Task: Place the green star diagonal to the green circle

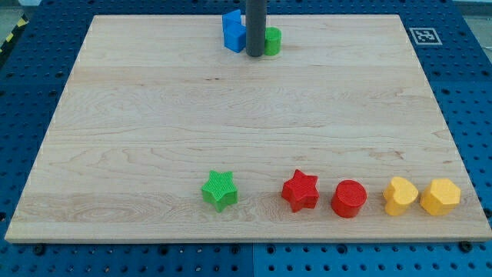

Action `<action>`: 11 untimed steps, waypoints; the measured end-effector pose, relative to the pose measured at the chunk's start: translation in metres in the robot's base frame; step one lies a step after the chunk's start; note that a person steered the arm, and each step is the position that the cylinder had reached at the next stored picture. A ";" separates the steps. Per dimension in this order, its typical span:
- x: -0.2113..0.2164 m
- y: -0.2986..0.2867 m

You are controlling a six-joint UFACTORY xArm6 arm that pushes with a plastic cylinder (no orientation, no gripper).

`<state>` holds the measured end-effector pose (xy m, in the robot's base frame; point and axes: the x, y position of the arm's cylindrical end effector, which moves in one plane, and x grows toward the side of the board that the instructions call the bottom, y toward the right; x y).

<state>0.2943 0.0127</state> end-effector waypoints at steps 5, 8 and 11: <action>0.300 -0.127; 0.316 -0.066; 0.283 -0.052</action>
<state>0.5772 -0.0396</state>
